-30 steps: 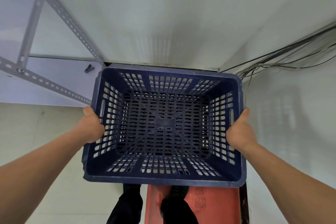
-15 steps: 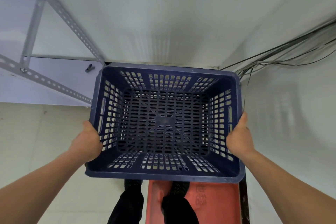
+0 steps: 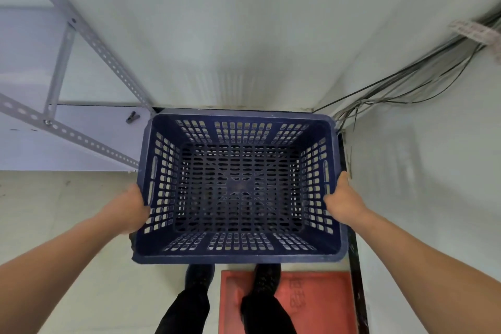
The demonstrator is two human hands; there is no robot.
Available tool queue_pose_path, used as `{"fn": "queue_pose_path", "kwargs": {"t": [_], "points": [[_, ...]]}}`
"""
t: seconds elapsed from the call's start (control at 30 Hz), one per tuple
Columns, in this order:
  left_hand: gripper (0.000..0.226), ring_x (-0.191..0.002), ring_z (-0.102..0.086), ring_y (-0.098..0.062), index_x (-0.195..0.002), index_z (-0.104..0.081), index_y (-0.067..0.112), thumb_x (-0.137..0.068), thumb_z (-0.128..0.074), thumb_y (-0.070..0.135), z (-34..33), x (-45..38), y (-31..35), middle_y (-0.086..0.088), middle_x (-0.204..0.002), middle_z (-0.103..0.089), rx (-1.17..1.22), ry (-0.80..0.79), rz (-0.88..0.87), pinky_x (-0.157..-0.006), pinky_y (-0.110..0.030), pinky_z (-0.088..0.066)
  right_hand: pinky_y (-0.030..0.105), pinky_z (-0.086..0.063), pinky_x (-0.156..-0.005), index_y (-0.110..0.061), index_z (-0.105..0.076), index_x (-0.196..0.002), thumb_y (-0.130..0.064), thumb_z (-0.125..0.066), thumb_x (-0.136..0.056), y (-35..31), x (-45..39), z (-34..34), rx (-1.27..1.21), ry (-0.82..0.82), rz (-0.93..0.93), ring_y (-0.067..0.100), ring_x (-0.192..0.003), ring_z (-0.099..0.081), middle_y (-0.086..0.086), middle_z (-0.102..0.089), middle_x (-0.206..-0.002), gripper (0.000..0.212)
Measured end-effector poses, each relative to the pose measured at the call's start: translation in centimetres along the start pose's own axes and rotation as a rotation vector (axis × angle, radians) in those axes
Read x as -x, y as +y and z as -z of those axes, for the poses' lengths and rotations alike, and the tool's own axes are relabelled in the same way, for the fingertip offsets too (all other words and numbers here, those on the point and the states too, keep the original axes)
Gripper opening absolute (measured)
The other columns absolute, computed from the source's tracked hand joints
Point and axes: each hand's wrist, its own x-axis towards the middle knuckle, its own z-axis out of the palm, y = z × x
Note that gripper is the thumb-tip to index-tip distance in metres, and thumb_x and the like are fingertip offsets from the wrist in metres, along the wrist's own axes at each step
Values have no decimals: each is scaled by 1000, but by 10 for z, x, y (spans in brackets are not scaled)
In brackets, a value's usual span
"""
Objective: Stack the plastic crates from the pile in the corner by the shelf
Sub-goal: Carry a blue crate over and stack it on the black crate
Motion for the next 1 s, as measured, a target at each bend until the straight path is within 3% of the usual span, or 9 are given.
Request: {"fn": "queue_pose_path", "kwargs": {"t": [0.1,0.27,0.5,0.6,0.73,0.8,0.87,0.93,1.0], "points": [[50,-112,-58,-35,-139,-38,7,-93,-54,16,4,7,3,-18,-136,-51,0,-28,-56,-101,-46,-48,41,-54,-85,-20,-22,-155,-12,-55,-96,-5,19,-3,32,-22,34,34,-102,-63,13,-61,-128,67],[68,-139,-38,-34,-154,-22,14,-95,-55,25,28,25,17,-13,-161,-19,-84,-7,-199,-114,-44,-33,40,-52,-93,-21,-26,-157,-11,-57,-99,-22,56,0,-19,21,106,32,-110,-62,6,-59,-129,66],[71,-139,-39,-32,-154,-22,16,-93,-57,30,59,49,25,-9,-161,-19,-82,17,-307,-112,-42,-34,47,-54,-98,-29,-32,-154,-19,-62,-95,-44,104,-4,-135,89,157,31,-114,-64,4,-64,-135,66],[68,-133,-43,-33,-149,-30,16,-90,-61,27,51,55,14,-12,-154,-30,-30,3,-284,-108,-41,-35,48,-53,-99,-31,-29,-156,-37,-62,-83,-29,117,-20,-132,87,73,32,-119,-61,6,-58,-143,81],[81,-122,-47,-33,-135,-34,13,-69,-80,24,10,56,-13,-11,-137,-31,-20,-106,-190,-100,-36,-42,45,-46,-107,-30,-17,-162,-38,-73,-79,13,119,-54,40,10,-109,42,-138,-44,21,-29,-161,101],[114,-131,-39,-34,-148,-17,9,-61,-86,35,-19,54,-24,-14,-151,-11,-103,-174,-169,-107,-35,-39,51,-35,-118,-30,-5,-165,-38,-78,-80,32,117,-66,197,-31,-136,44,-151,-23,20,-7,-169,112],[127,-138,-28,-40,-153,0,10,-63,-83,45,-46,51,-29,-22,-155,16,-252,-164,-181,-113,-37,-34,55,-28,-122,-30,-1,-165,-38,-82,-82,47,108,-74,298,-46,-140,43,-156,-8,17,9,-171,117],[112,-139,-19,-47,-150,-6,8,-72,-77,45,-66,52,-29,-28,-151,27,-330,-87,-197,-114,-42,-32,54,-30,-121,-27,-12,-164,-41,-82,-81,58,95,-80,315,-25,-104,45,-154,-10,19,9,-168,110],[88,-139,-12,-55,-147,-18,5,-85,-64,46,-75,53,-22,-35,-150,22,-435,-22,-217,-115,-48,-26,52,-36,-118,-21,-40,-153,-46,-82,-78,67,83,-85,315,28,-38,49,-148,-21,24,-2,-163,89]]}}
